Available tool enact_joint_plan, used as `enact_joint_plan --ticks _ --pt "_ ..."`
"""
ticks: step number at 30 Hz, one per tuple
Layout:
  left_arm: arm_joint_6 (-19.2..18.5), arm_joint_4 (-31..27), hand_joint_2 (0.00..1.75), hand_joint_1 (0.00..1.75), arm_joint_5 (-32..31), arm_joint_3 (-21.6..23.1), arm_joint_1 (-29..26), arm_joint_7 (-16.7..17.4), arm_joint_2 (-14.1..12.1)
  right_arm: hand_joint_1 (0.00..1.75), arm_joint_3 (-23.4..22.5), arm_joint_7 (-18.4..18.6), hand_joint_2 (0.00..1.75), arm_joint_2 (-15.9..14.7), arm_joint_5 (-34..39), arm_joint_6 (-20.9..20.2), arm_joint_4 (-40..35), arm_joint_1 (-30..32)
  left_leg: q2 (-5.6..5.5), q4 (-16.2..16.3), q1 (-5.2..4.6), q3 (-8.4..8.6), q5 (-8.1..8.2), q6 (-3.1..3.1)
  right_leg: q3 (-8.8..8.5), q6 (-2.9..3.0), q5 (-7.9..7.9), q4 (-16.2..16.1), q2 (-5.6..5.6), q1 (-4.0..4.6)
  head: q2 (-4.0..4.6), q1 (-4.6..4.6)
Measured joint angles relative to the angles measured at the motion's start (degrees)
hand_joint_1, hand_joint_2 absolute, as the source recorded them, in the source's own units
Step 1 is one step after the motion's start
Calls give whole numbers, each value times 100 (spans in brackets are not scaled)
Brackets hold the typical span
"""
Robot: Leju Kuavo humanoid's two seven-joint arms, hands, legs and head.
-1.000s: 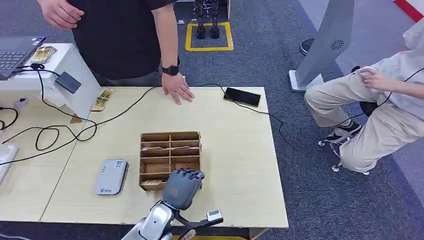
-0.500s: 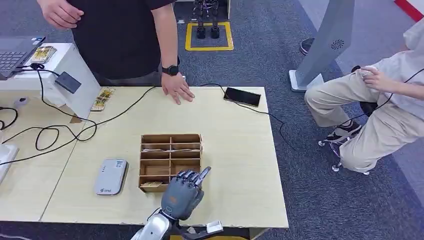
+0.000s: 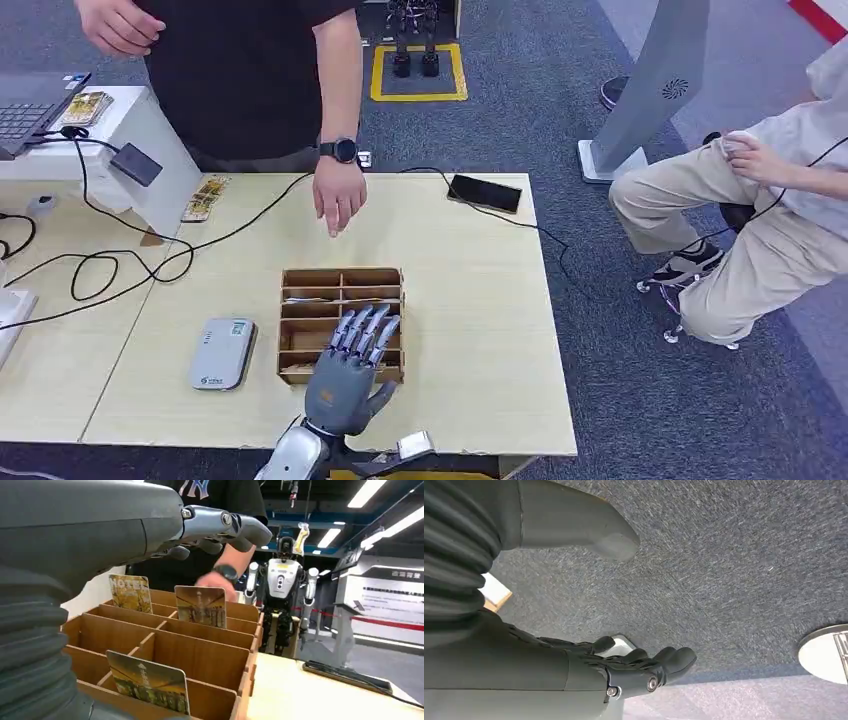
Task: Pass the card to the sensor for recognition and then transmit it.
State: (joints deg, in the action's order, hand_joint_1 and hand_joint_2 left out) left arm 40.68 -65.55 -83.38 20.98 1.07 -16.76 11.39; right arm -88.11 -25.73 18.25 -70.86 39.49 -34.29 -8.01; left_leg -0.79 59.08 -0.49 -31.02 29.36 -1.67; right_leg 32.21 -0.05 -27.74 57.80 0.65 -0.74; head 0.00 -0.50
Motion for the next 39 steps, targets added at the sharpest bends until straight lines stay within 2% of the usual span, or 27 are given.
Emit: enact_joint_plan --ticks 8,16,21,23,25,27,28,32,39 --pt "-4 -63 175 0 -4 -87 -24 -11 26 0 0 0 175 0 2 0 0 -1 0 0 0 0 0 0 0 0 0 0 0 0 0 0" --pt "-4 -291 175 0 -46 -291 -101 -212 52 0 0 42 175 0 2 0 -2 1 0 0 0 0 0 0 0 0 0 0 0 0 0 0" --pt "-4 -308 175 0 -81 -363 -142 33 17 0 0 39 175 0 35 0 -2 3 0 0 0 -1 0 0 1 0 0 0 0 0 0 0" --pt "-4 -310 175 0 -112 -363 -161 270 -37 0 0 37 175 0 46 0 0 1 0 0 0 0 0 0 2 0 0 0 0 0 0 0" --pt "-4 -308 175 0 -140 -209 -118 1086 -228 0 0 20 175 0 44 0 2 2 3 0 0 1 0 0 8 0 0 0 3 1 0 0" --pt "-9 -289 175 0 -142 268 32 2124 -534 0 0 26 175 0 15 0 4 3 2 0 0 -1 0 0 8 0 0 0 2 1 0 -4" --pt "-9 -269 175 0 -144 571 119 2423 -681 0 0 33 175 0 7 0 7 2 -3 0 0 -2 -1 0 6 0 0 0 -2 1 0 -2" --pt "-11 -173 175 0 -144 1288 290 2708 -924 0 0 22 175 0 2 0 17 -1 5 0 1 -2 -1 1 6 1 1 1 5 0 0 -4" --pt "-11 -50 175 0 -144 1794 444 2771 -1108 0 0 11 175 0 17 0 17 0 5 0 -1 -5 0 0 7 0 0 0 4 -1 0 -4"
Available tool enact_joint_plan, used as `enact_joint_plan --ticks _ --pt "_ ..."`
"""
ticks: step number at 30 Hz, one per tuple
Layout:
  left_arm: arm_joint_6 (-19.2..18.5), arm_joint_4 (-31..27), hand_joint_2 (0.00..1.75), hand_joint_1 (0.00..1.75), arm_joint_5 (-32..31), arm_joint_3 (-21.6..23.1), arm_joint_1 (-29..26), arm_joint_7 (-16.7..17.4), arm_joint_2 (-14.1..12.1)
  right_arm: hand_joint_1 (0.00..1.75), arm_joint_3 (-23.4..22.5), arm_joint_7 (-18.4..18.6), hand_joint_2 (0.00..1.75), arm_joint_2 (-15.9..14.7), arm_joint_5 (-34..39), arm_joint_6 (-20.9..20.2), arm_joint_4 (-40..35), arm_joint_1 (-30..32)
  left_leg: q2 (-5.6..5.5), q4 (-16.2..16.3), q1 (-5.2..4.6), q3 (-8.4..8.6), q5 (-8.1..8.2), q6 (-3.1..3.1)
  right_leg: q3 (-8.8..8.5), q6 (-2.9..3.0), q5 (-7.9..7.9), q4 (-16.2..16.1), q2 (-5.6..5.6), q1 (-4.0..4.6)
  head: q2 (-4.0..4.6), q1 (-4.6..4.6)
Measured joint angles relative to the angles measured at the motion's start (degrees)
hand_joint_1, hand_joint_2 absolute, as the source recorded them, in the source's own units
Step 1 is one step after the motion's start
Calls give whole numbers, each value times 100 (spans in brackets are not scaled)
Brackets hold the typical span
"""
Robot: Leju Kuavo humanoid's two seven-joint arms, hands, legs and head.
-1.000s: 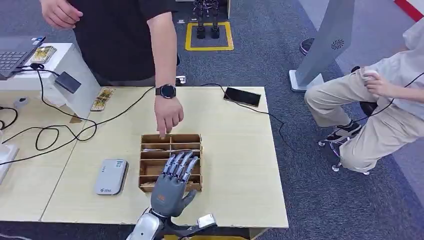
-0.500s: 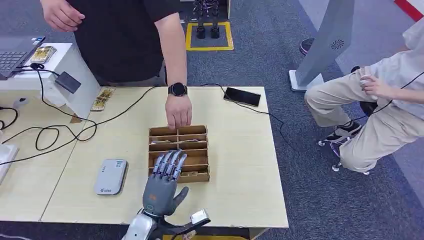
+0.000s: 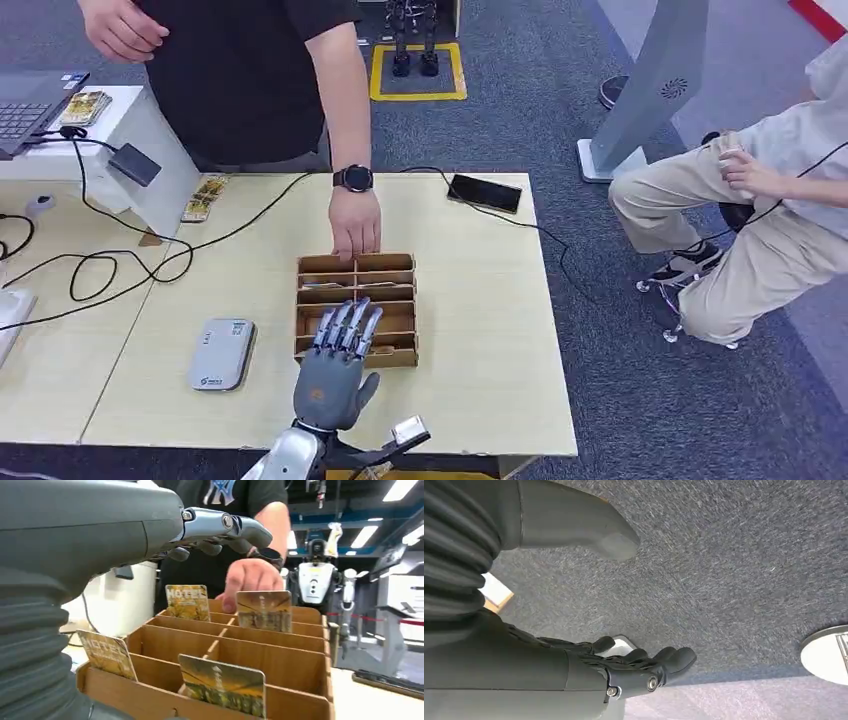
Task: Pass the card to the sensor for recognition and then transmit it.
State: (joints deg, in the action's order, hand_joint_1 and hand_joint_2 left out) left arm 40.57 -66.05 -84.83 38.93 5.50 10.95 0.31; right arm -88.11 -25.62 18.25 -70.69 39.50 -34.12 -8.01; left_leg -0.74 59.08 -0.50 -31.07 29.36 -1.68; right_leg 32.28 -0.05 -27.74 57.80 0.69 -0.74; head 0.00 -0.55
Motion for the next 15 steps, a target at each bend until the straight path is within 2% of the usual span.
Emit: enact_joint_plan --ticks 15 --pt "0 122 175 0 0 181 68 -2 -114 0 0 0 175 0 0 -2 0 0 0 0 1 1 0 0 1 0 0 0 0 1 0 2"
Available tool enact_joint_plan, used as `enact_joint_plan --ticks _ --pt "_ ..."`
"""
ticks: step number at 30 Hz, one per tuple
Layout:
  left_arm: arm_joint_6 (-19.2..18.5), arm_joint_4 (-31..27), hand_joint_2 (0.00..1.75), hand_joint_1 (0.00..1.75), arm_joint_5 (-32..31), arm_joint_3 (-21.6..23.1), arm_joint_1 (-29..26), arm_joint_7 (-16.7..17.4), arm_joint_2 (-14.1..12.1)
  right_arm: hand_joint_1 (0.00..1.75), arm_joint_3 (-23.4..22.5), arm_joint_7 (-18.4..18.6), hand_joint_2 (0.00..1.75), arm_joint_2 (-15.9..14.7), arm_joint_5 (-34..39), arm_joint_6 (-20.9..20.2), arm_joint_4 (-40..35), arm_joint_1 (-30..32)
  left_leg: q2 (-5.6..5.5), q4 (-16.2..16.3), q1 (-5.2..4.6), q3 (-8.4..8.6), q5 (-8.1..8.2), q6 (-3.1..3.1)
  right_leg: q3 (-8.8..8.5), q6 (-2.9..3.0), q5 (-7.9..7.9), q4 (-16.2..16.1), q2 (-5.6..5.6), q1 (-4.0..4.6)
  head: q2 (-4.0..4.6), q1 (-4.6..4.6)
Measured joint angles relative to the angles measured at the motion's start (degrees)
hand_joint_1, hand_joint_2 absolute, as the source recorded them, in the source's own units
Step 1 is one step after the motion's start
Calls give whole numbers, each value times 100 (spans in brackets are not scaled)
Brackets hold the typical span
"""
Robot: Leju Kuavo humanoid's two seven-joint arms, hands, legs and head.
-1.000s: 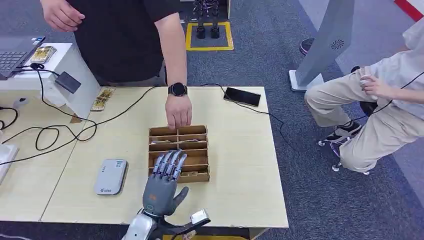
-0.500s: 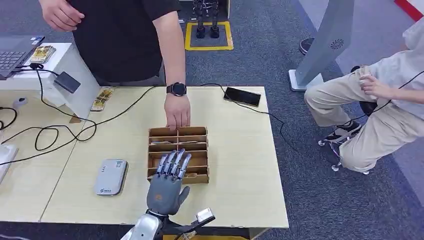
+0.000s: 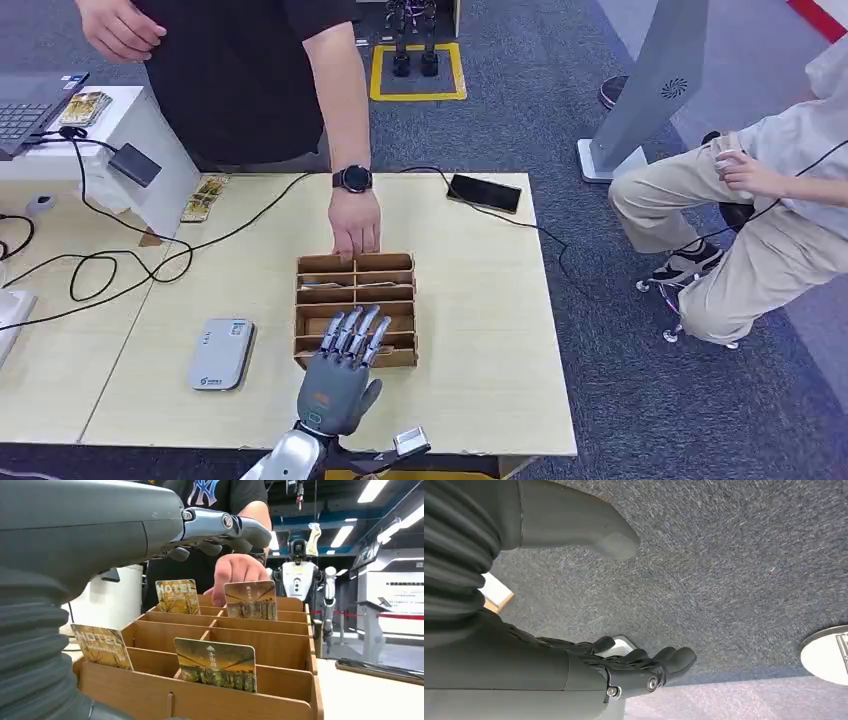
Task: Pass the card to the sensor for recognition and then transmit it.
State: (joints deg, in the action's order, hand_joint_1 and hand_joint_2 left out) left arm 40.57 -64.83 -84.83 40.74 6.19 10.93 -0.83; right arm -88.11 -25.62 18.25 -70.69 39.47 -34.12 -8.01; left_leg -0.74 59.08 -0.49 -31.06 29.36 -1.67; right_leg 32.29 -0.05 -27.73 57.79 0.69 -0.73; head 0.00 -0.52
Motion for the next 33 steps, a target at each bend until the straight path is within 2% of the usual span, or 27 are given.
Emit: enact_joint_plan --ticks 11,23,24,26,27,30,33 --pt "0 55 175 0 0 15 -18 -365 65 0 0 13 175 0 -18 0 0 0 0 0 0 -1 0 0 0 0 0 0 0 -1 0 0" --pt "0 175 175 3 0 9 -1 -70 164 0 0 52 175 0 18 2 0 0 -1 0 0 -1 0 0 0 0 0 0 -1 0 0 0" --pt "0 186 175 152 0 -4 -1 -90 184 0 0 52 175 0 20 2 0 1 -1 0 0 -1 0 0 0 0 0 0 -1 0 0 0" --pt "0 236 175 159 0 -67 -1 -259 240 0 0 52 175 0 41 2 0 3 -1 0 0 -1 0 0 0 0 0 0 -1 0 0 0" --pt "0 297 175 175 0 -144 2 -399 282 0 0 55 175 0 52 2 0 3 -1 0 -1 -1 0 0 0 0 0 0 0 -1 0 0" --pt "0 457 175 175 2 -374 1 -549 407 0 0 83 175 0 52 2 0 4 0 0 -1 -1 0 0 0 0 0 0 0 -1 0 0" --pt "0 572 175 175 0 -511 14 -475 490 0 0 63 175 0 70 2 0 3 0 0 -1 -1 0 0 0 0 0 0 0 -1 0 0"
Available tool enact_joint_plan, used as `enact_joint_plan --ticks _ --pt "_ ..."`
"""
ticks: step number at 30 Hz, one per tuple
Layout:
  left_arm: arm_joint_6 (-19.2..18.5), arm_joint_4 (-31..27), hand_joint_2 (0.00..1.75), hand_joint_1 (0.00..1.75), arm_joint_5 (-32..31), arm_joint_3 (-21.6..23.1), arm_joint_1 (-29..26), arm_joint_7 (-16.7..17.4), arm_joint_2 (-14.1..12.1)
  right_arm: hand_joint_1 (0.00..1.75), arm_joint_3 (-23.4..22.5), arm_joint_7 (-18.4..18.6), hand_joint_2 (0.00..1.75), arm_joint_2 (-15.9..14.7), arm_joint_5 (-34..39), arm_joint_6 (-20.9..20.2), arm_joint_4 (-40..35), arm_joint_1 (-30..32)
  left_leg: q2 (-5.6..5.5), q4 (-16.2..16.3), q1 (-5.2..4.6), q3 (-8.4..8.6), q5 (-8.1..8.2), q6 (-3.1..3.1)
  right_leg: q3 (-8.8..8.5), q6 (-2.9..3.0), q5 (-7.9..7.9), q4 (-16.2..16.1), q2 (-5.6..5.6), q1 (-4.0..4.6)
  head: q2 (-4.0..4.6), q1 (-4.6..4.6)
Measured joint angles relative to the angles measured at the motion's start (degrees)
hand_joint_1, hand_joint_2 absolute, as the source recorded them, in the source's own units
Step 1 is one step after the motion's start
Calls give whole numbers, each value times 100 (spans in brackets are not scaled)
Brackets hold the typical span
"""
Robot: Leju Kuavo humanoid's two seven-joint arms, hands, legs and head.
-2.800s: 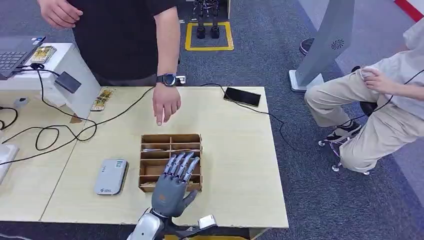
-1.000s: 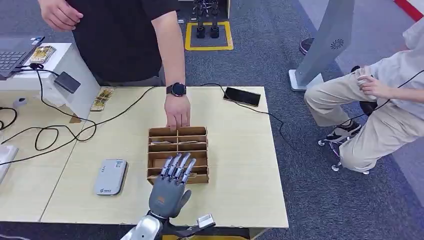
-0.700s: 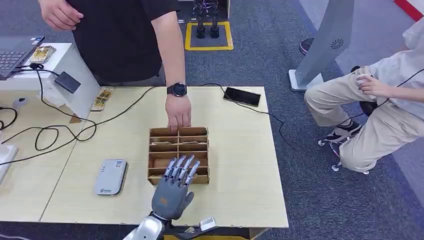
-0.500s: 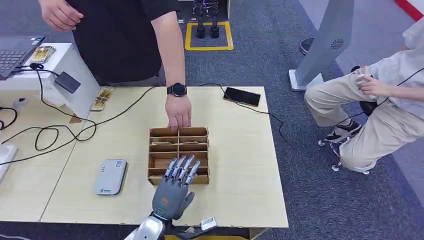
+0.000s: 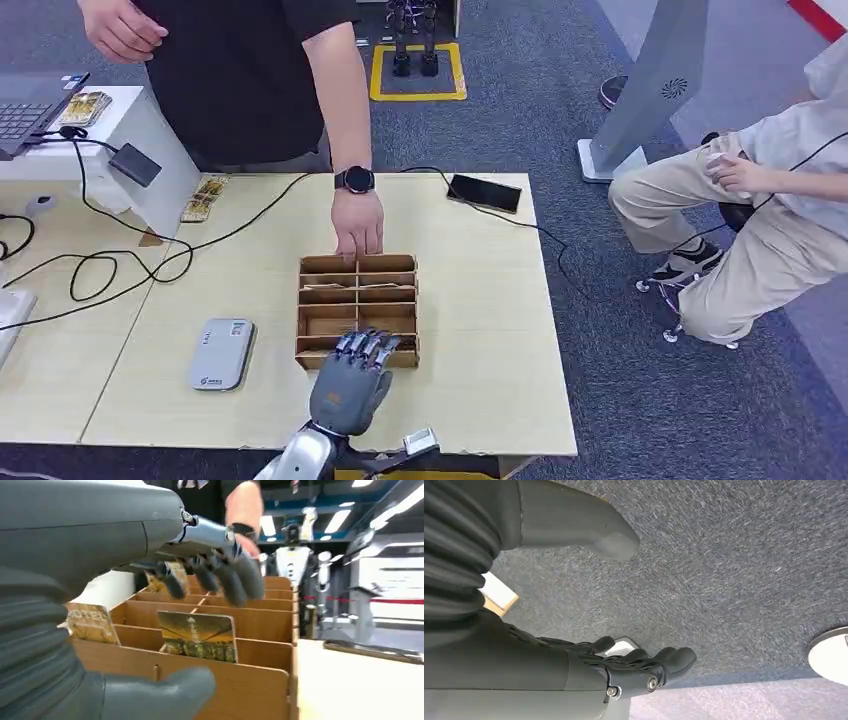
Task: Pass the card to the sensor for recognition and then transmit it.
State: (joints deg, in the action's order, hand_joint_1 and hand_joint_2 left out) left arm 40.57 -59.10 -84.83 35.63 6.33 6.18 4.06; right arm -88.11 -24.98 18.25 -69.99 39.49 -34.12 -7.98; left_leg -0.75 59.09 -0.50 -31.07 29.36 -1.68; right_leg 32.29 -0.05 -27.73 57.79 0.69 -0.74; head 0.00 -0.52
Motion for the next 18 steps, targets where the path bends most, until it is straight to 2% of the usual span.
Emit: enact_joint_plan --ticks 7,11,18 --pt "2 256 175 175 0 -31 184 750 33 0 0 -2 175 0 -18 0 0 -1 1 0 1 2 0 0 0 1 0 0 3 1 0 0" --pt "2 503 175 175 -2 120 404 1404 31 0 0 -2 175 0 -22 -2 2 -2 4 0 1 3 0 0 -1 2 1 1 7 1 0 -2" --pt "2 693 175 175 -2 319 559 1559 0 0 0 -9 175 0 -55 0 20 -1 2 0 1 4 0 0 -2 1 0 2 4 1 0 -2"
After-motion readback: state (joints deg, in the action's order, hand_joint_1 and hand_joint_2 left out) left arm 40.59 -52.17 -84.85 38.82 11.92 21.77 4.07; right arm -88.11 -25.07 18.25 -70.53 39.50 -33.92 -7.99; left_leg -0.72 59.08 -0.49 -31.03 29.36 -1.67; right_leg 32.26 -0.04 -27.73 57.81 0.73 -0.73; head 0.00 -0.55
